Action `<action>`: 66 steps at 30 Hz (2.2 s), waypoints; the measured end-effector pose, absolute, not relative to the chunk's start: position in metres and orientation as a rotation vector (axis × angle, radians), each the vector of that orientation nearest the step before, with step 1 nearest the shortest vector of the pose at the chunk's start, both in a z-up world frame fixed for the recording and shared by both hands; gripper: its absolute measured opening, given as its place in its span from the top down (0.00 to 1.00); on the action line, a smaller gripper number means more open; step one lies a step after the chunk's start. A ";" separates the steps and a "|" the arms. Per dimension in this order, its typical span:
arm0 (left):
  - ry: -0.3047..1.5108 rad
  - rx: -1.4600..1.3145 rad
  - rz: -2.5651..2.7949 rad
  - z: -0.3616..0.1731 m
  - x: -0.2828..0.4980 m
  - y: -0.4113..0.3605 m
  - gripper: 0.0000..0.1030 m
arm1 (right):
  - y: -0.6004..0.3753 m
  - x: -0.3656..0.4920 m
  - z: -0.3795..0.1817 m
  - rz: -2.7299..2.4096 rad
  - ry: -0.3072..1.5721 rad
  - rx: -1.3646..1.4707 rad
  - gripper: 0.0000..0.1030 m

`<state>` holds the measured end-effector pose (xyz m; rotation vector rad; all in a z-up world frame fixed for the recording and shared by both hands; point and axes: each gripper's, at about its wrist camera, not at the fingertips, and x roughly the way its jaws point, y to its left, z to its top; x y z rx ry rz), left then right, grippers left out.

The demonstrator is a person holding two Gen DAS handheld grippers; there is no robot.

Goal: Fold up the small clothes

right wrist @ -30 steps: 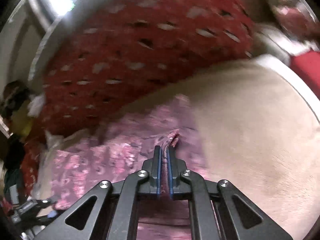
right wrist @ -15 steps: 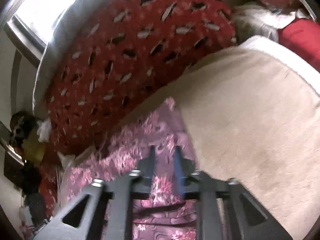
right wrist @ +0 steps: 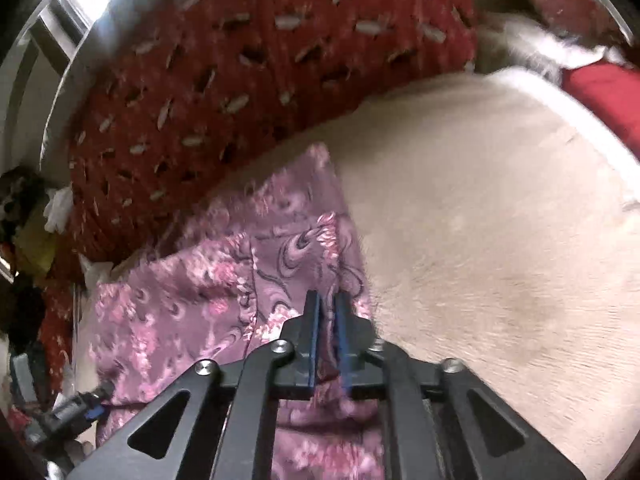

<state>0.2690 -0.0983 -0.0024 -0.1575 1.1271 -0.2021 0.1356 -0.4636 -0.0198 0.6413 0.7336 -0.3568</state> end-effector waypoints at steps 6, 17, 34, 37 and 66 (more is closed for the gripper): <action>1.143 -0.164 -0.222 -0.005 0.255 -0.093 0.34 | -0.436 0.126 -0.027 -0.251 0.881 0.557 0.84; 1.358 -0.073 -0.330 0.002 0.154 -0.075 0.34 | -0.395 0.064 -0.030 -0.091 1.157 0.471 0.71; 1.517 -0.098 -0.331 -0.002 0.048 0.044 0.34 | -0.396 -0.147 -0.036 -0.178 1.052 0.523 0.63; 1.561 -0.050 -0.353 -0.016 0.034 0.038 0.34 | -0.402 -0.156 -0.048 -0.195 1.041 0.584 0.63; 1.382 -0.506 -0.676 0.058 0.080 0.060 0.97 | -0.380 -0.119 0.013 0.184 0.722 0.790 0.93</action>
